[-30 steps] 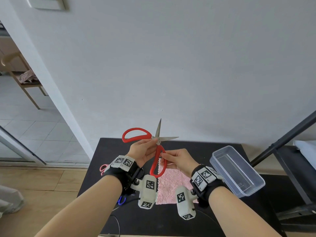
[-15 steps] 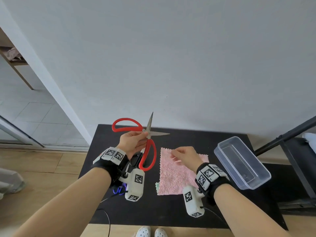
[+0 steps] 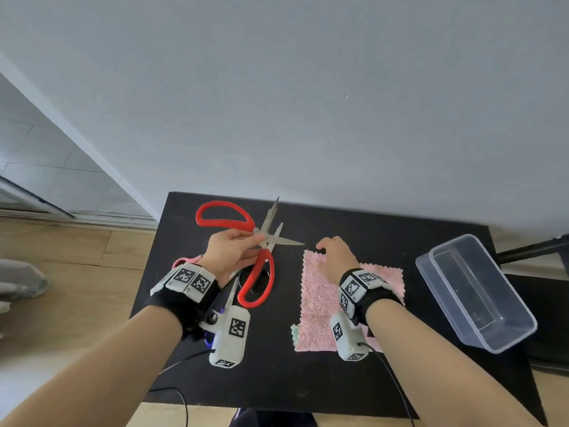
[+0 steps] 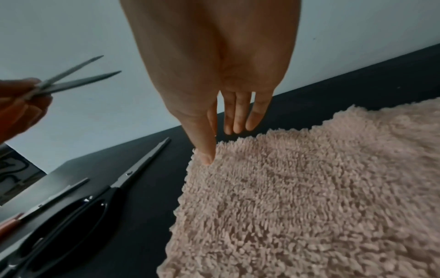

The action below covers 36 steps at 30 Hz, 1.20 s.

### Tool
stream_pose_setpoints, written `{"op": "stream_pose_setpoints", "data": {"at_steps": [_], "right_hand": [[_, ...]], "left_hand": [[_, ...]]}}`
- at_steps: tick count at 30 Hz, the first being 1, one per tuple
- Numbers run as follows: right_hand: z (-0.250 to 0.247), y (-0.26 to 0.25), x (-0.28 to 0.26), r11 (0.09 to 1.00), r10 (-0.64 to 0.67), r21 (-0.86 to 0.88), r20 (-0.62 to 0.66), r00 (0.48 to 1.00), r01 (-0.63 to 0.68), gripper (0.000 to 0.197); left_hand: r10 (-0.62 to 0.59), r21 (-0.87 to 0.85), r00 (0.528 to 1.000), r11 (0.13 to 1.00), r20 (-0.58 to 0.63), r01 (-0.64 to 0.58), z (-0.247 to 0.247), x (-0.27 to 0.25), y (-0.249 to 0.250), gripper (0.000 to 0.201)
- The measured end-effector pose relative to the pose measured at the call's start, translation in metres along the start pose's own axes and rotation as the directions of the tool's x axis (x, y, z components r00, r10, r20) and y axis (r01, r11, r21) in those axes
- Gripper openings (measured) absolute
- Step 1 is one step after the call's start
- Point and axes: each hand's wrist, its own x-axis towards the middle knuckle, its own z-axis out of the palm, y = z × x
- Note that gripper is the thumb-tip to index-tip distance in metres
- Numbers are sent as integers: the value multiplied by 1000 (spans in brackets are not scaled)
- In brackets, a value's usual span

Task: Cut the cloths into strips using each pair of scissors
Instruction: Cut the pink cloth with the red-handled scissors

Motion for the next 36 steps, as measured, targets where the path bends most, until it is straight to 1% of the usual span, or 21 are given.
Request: {"op": "stream_pose_setpoints", "data": {"at_steps": [2,5,6,8,9,12,16,18,21,23,25,26,27,29,32,34,36], "right_hand": [[2,-1,4,998,3,-63,36,999,-1,41],[3,-1,8,987,-9,-159,48,999,16,42],[3,-2,8,983,-12,-180,51,999,21,41],[1,-2,9,983,-10,-184,61,998,21,28],[-1,-3,8,987,-3,-160,68,998,14,22],[-3,0,3,999,25,-43,80,996,-22,20],[-6,4,-8,995,11,95,99,995,-21,33],[-11,6,-15,988,-3,152,109,994,-14,34],[-23,8,-29,970,7,242,57,998,-21,41],[-32,10,-37,952,20,305,17,1000,-24,41],[-42,12,-47,946,11,325,-24,1000,-2,41],[-47,13,-53,941,2,338,-53,999,16,41],[-53,15,-58,930,-16,364,-87,996,47,36],[-66,14,-69,901,-71,412,-168,983,136,22],[-86,12,-83,876,-122,419,-289,949,240,18],[-95,10,-92,850,-145,447,-310,940,278,16],[-101,9,-98,816,-182,487,-298,937,313,15]], "left_hand": [[-13,0,1000,1000,4,13,-2,4,-2,17],[-28,7,1000,1000,8,28,-4,9,-6,17],[-33,7,999,999,11,33,-5,10,-7,17],[-41,7,999,999,20,41,-5,12,-8,17],[-44,9,999,999,25,43,-5,12,-9,17],[-51,18,998,999,39,51,-5,12,-12,16],[-53,32,997,998,50,51,-3,7,-14,20],[-45,40,997,998,60,42,-2,2,-13,21],[-23,53,997,998,77,19,2,-9,-9,20],[-8,66,995,998,96,1,6,-18,-6,21],[3,77,993,997,114,-12,11,-28,-2,21],[10,84,992,996,125,-20,14,-34,0,21],[17,90,990,995,137,-29,17,-39,3,21],[38,97,986,994,163,-55,24,-50,7,21],[69,113,979,989,190,-92,34,-67,12,25],[85,125,978,986,189,-110,42,-76,12,26],[95,142,979,982,179,-121,49,-82,12,27]]}}
